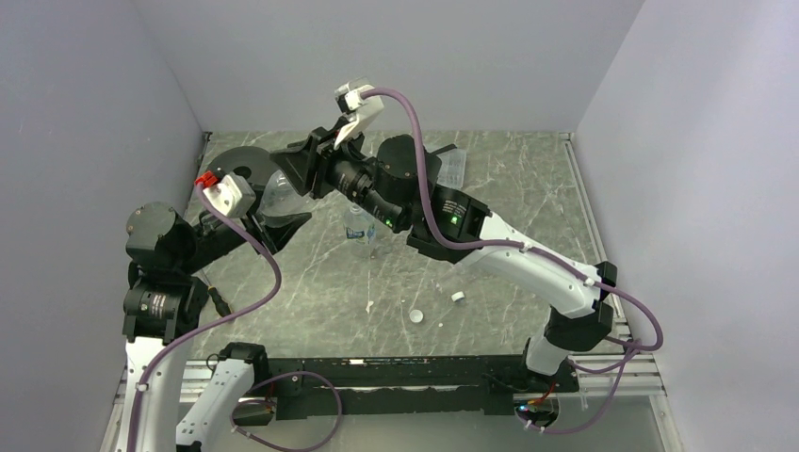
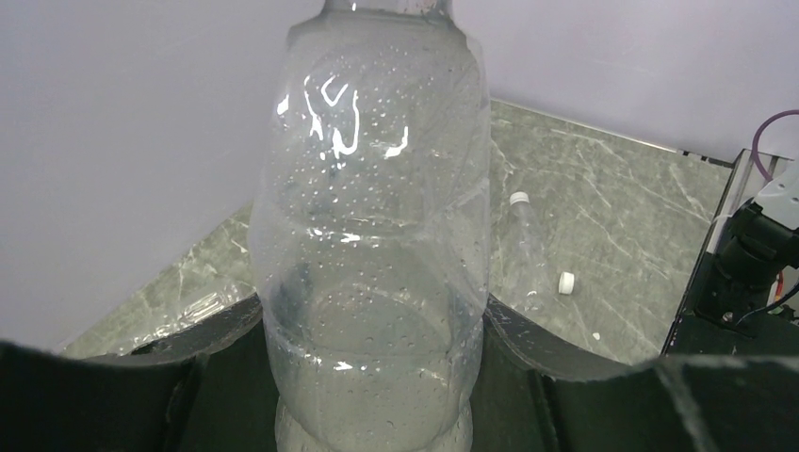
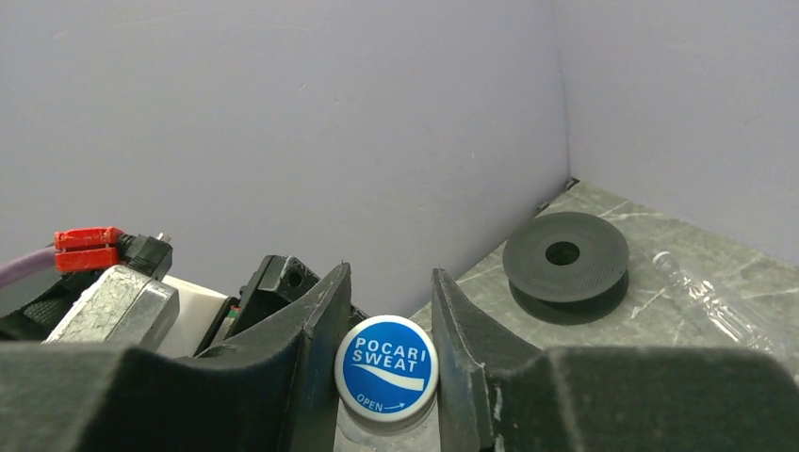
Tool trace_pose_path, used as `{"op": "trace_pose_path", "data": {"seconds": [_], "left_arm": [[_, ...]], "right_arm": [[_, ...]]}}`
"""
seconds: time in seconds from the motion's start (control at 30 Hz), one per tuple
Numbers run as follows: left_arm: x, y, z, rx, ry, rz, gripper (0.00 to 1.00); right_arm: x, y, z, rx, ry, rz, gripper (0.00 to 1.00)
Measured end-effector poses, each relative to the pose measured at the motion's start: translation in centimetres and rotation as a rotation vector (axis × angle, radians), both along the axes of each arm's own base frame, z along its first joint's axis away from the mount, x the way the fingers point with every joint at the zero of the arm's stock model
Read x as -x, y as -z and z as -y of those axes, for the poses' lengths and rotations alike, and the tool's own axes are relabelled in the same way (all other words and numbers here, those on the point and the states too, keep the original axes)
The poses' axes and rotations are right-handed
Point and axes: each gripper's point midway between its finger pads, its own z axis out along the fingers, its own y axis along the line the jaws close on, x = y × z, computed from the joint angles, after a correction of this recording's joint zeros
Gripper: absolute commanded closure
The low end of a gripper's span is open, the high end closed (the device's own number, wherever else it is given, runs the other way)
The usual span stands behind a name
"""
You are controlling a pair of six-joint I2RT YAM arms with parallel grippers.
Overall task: Unscrew the bottle caps
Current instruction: Unscrew the bottle cap from the plastic bottle.
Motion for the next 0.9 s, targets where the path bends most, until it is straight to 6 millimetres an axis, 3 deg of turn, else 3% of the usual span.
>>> {"op": "trace_pose_path", "data": {"seconds": [0.1, 0.37, 0.6, 0.9], "left_arm": [[0.0, 0.0, 0.0, 0.001, 0.0, -0.001, 1.0], [0.9, 0.1, 0.9, 0.034, 0.072, -0.053, 1.0], [4.0, -0.8, 3.5, 0.116, 0.347, -0.177, 1.0], [8.2, -1.9, 4.5, 0.149, 0.593, -0.298, 1.0]], "right_arm": [[0.0, 0.0, 0.0, -0.003, -0.008, -0.001, 0.99], [0.7, -0.2, 0.2, 0.003, -0.103, 0.053, 1.0], [4.2, -1.3, 2.1, -0.031, -0.414, 0.196, 1.0], [9.2, -2.2, 3.5, -0.099, -0.75, 0.339, 1.0]]}}
